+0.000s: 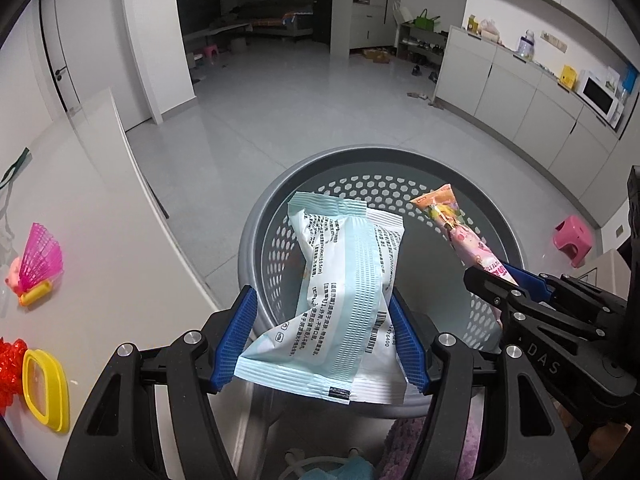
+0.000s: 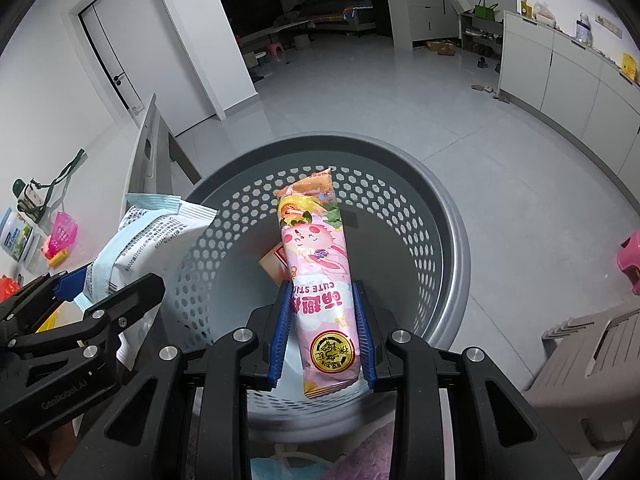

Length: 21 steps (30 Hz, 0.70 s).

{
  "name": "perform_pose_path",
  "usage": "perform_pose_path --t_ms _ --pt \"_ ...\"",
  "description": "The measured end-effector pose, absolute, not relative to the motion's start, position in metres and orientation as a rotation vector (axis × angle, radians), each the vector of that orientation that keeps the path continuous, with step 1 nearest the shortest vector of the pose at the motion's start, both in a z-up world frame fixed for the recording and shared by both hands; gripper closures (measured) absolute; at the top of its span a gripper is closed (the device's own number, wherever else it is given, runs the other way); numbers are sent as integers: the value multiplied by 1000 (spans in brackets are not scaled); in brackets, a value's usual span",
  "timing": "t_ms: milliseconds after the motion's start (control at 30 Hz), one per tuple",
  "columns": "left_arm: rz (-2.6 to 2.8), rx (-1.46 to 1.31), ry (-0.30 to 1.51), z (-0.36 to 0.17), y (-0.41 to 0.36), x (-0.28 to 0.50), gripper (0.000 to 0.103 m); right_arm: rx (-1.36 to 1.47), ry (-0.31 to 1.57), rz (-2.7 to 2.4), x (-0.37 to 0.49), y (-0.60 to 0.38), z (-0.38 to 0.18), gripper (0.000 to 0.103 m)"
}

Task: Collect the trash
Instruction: 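Carry snack bar and wipes over the grey basket and open both tools to drop them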

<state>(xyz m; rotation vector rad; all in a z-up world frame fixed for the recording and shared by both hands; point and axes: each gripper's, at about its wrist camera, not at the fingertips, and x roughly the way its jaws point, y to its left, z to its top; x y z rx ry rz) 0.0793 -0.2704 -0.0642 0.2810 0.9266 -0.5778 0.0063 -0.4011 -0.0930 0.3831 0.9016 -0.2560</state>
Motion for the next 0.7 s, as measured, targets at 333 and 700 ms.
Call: perform_pose_path --t_ms 333,700 --pt "-558 279 942 -67 -272 84 35 398 893 -255 7 -407 -96 72" --pt "-542 267 937 -66 -265 81 28 407 864 -274 -2 -409 -94 58"
